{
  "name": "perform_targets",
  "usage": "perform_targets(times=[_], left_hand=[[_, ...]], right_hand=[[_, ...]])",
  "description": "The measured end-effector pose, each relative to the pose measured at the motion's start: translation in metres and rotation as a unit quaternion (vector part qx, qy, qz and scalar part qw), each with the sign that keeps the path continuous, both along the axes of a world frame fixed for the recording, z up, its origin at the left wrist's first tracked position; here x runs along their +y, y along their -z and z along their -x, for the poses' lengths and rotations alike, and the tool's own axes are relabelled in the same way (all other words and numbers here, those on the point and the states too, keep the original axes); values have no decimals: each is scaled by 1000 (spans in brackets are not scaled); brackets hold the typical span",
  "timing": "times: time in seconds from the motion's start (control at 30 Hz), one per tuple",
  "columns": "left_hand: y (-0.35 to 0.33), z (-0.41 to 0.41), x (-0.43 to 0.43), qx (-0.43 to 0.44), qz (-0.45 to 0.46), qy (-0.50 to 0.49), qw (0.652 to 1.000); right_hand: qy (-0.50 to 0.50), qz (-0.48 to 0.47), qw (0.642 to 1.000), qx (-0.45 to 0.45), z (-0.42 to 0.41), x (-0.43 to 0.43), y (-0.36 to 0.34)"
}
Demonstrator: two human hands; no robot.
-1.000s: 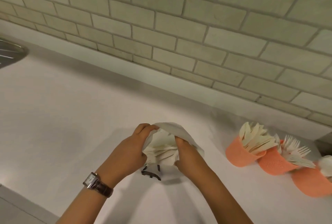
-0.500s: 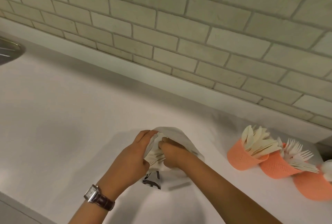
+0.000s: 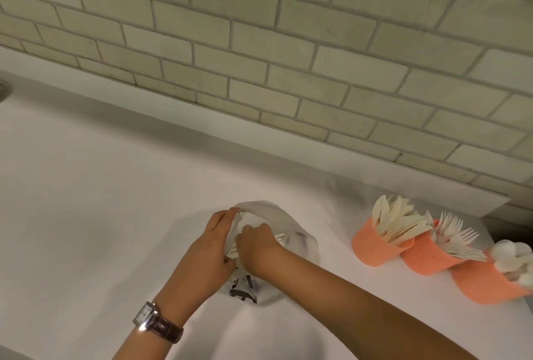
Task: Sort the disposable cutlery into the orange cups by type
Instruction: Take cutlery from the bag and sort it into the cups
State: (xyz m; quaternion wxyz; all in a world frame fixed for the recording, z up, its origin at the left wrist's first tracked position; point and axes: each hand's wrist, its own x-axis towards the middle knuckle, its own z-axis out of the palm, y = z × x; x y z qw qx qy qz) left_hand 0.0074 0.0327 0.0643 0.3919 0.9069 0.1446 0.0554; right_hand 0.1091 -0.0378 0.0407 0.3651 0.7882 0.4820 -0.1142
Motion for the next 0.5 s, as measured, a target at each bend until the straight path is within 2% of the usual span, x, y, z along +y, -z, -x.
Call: perform_targets(times=[0.1, 0.2, 0.3, 0.37, 0.43, 0.5], left_hand=[[1, -3, -1, 11, 0, -1, 1000], [0, -5, 2, 19, -10, 0, 1000], [-2, -4, 8, 32, -31, -1, 999], [-3, -3, 12, 34, -38, 3, 999], [-3, -2, 15, 38, -40, 6, 998], [-3, 0, 18, 38, -39, 10, 998]], right_hand=[[-25, 4, 999, -21, 12, -1, -15], [-1, 45, 999, -26, 19, -13, -34], [111, -58, 991, 46, 16, -46, -60], [199, -166, 958, 125, 13, -76, -75], [256, -232, 916, 203, 8, -109, -84], [320, -279, 853, 303, 4, -139, -81]])
